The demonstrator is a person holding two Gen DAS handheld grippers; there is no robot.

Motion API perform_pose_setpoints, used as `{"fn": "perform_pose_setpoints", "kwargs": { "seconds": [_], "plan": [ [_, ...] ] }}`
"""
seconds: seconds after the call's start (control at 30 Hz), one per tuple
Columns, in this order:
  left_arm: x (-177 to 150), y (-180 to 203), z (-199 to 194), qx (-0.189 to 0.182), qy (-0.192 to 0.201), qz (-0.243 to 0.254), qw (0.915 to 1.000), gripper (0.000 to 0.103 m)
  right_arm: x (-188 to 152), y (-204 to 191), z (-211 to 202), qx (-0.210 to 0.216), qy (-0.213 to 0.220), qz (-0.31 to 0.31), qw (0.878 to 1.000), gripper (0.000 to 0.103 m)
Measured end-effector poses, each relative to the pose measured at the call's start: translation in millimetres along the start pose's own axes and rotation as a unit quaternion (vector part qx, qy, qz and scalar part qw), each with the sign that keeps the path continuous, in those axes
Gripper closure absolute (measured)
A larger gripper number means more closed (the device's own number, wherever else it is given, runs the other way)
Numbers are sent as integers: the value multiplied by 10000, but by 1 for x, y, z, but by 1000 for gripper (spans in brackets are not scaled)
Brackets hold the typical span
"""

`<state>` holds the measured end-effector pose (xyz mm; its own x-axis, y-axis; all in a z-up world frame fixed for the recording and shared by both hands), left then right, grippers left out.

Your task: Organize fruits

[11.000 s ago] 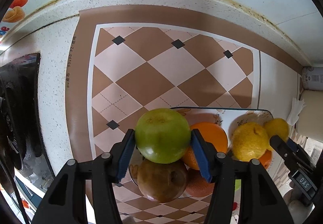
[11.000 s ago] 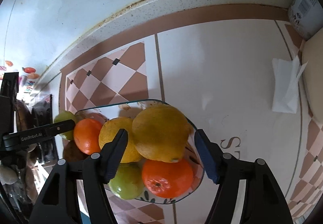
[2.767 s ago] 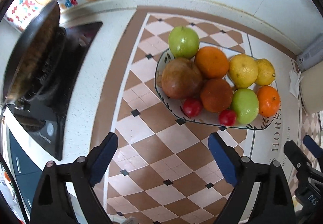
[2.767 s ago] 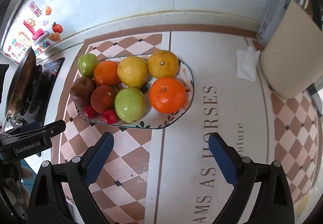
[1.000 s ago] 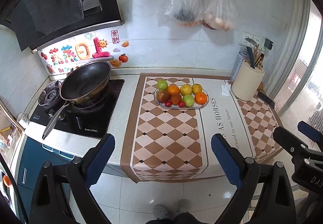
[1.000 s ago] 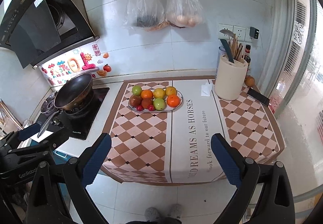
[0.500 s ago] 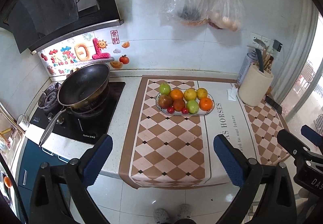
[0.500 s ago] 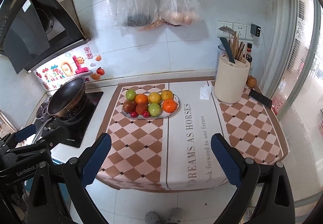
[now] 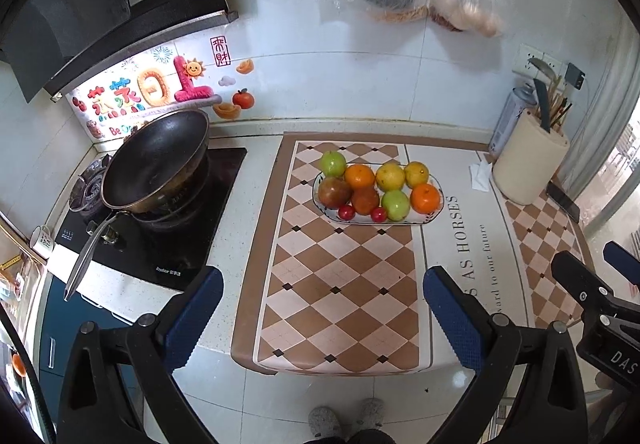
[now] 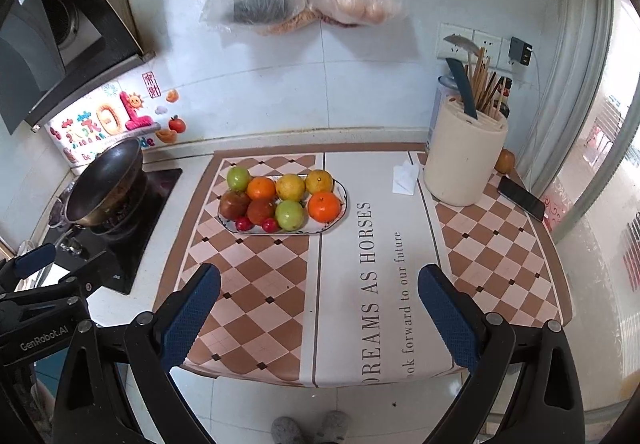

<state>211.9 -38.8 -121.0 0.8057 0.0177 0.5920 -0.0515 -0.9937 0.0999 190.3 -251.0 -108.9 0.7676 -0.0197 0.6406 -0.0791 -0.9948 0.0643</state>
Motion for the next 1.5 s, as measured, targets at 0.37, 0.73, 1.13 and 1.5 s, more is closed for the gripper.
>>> {"fn": "perform_pose_setpoints", "kwargs": {
  "seconds": [0.37, 0.73, 1.13, 1.5],
  "plan": [
    [3, -2, 15, 29, -98, -61, 9999, 1, 0, -3, 20, -35, -119, -70, 9999, 2],
    [4, -2, 16, 16, -53, -59, 10000, 0, 3, -6, 22, -20, -113, -82, 9999, 2],
    [5, 0, 14, -13, -49, -69, 10000, 1, 3, -6, 20, -26, -108, -87, 9999, 2],
    [5, 4, 9, -37, -20, -41, 10000, 0, 2, -6, 19, -12, -106, -87, 9999, 2]
  ]
}}
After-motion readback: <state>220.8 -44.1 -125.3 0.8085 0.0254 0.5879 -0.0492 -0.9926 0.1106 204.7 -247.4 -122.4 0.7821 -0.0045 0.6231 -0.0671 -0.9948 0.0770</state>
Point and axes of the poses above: each gripper's, at about its wrist camera, not at the fingertips, and z roughly the way its jaws point, y to its right, x to its top, the point moved 6 cm from there along z, roughly the way its jaws point, and after that the axes turned 10 degrees about -x, right-handed, at the moved point
